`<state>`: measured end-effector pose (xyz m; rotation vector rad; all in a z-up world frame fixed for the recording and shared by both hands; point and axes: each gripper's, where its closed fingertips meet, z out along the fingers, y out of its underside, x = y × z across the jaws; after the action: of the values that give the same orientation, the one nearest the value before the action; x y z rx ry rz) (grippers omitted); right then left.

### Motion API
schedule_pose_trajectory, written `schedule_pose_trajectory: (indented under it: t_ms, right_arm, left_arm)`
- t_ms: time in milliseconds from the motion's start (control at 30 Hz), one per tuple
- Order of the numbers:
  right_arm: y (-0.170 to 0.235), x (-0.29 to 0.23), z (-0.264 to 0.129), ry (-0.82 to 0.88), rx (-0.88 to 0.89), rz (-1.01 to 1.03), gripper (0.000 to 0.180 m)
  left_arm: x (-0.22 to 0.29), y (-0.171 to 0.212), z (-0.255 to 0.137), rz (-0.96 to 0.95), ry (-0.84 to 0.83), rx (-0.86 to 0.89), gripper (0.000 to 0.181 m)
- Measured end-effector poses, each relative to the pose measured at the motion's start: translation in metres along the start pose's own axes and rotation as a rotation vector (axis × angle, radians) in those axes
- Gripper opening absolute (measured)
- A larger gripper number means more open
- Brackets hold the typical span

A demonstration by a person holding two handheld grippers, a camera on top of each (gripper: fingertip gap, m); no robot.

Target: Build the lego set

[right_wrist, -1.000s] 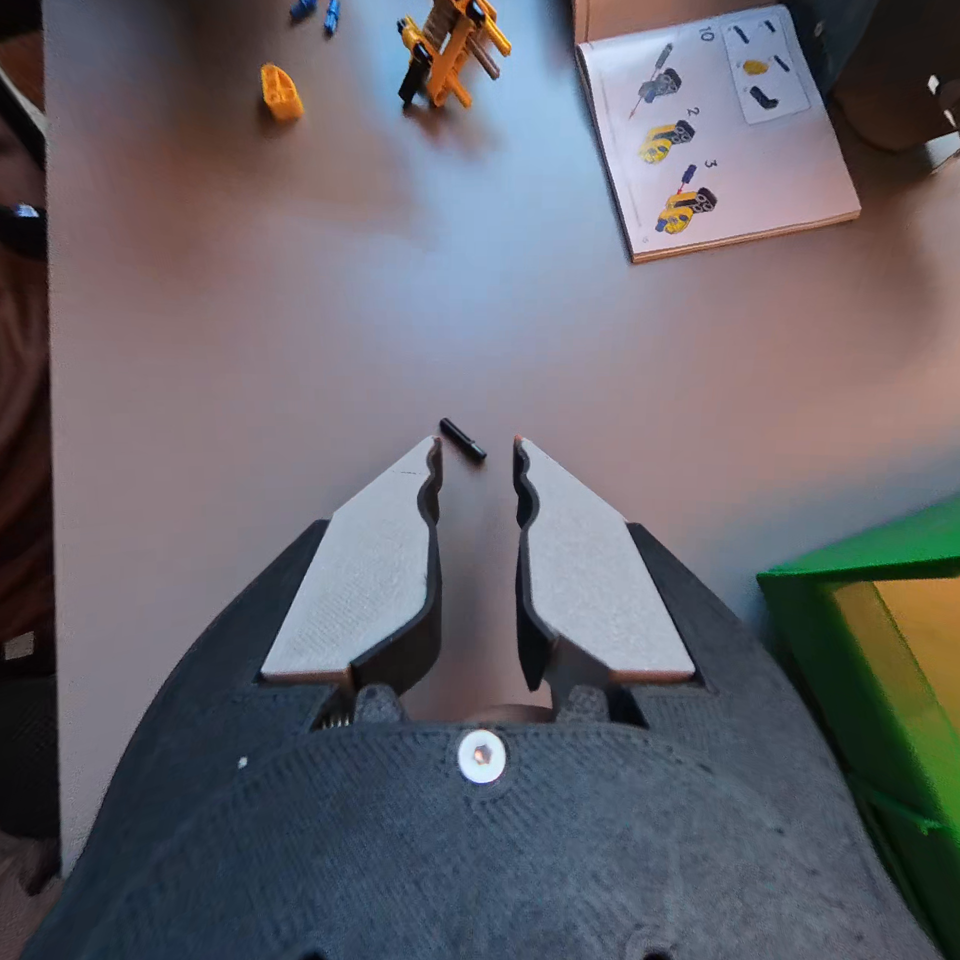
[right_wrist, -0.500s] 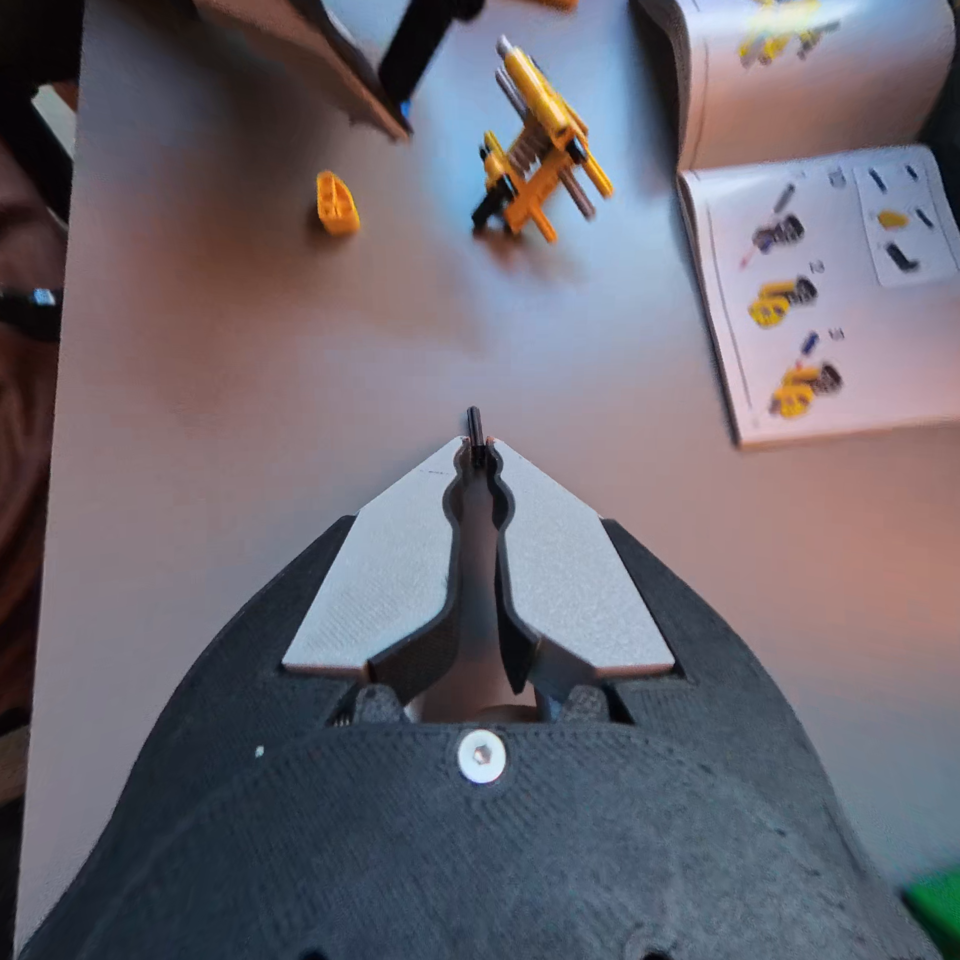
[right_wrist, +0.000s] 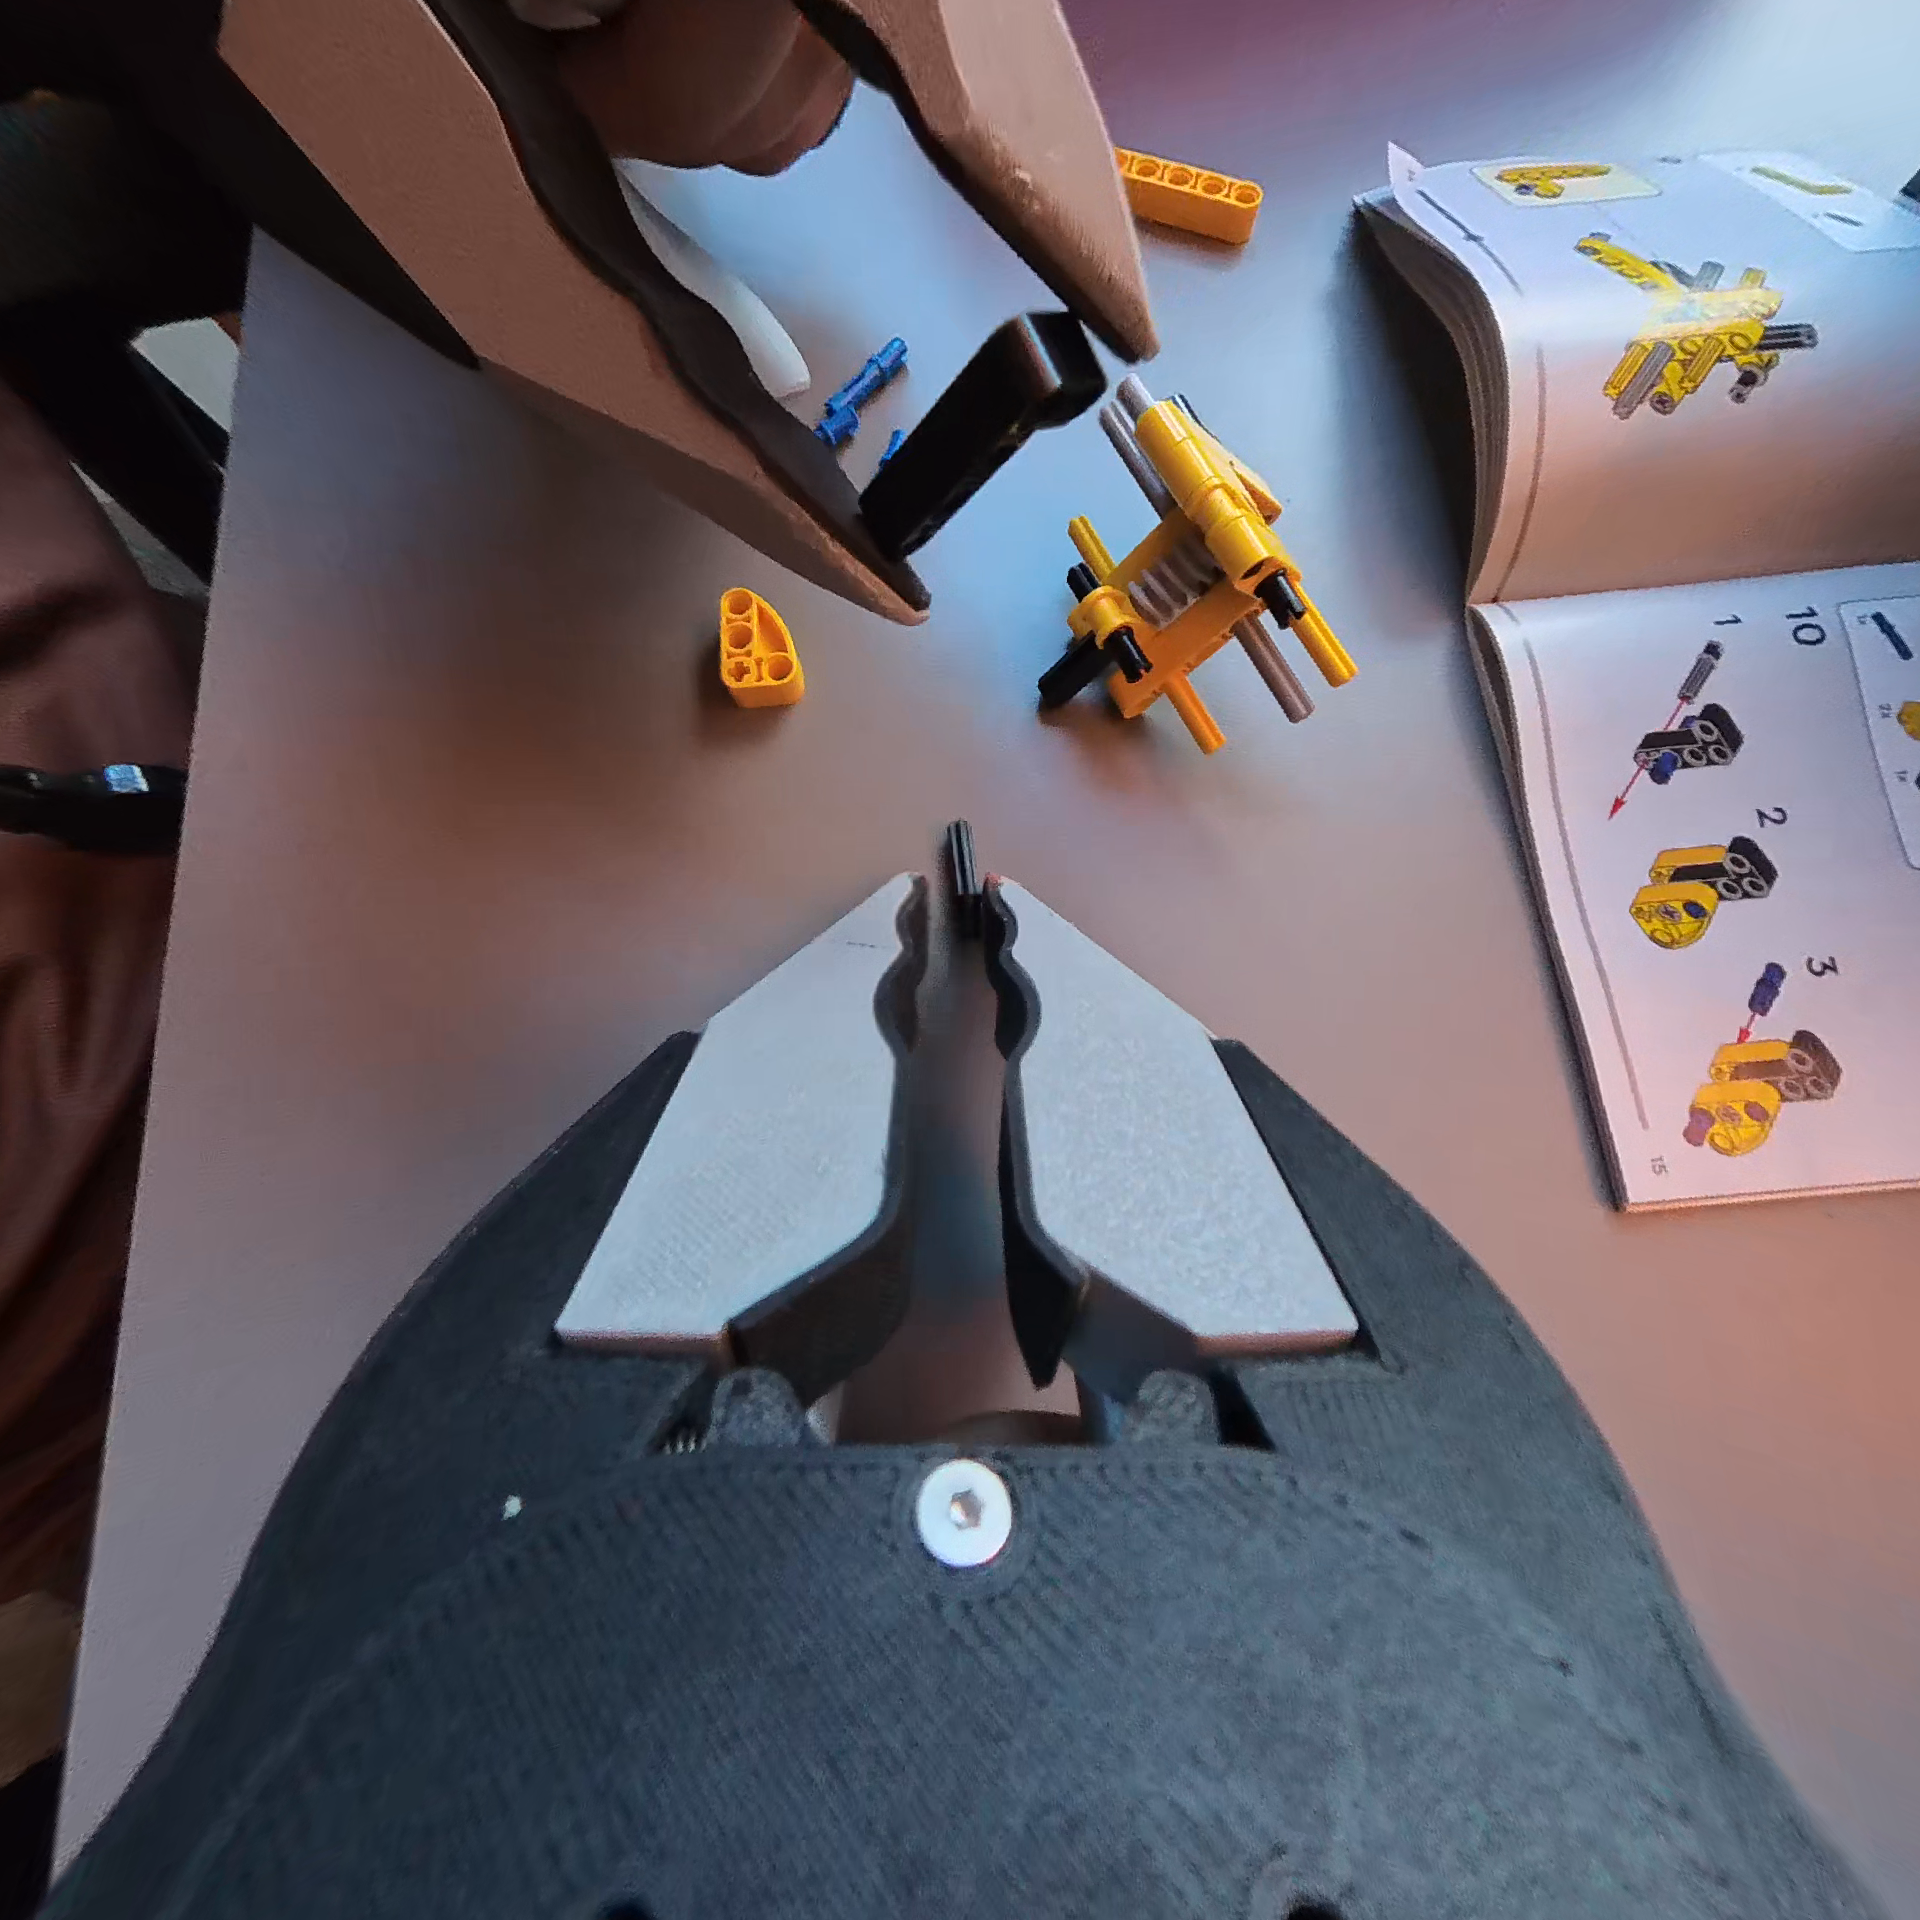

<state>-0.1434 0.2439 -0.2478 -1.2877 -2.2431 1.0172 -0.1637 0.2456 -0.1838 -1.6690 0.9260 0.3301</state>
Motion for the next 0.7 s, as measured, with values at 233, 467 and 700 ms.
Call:
schedule_pose_trajectory:
  t_ms: [233, 467, 700]
  right_arm:
    - [0.0006, -0.0016, 0.0004, 0.001, -0.006, -0.015, 0.010]
    - [0.0022, 0.0009, -0.0041, -0.011, 0.007, 0.013, 0.014]
    - [0.0032, 0.0021, -0.0054, -0.009, 0.008, 0.011, 0.014]
  left_arm:
    - [0.0004, 0.0007, 0.0013, 0.004, -0.001, -0.003, 0.032]
    - [0.0013, 0.0010, 0.0018, 0.017, -0.003, -0.005, 0.032]
    - [0.0005, 0.0002, 0.0010, 0.019, -0.007, -0.002, 0.032]
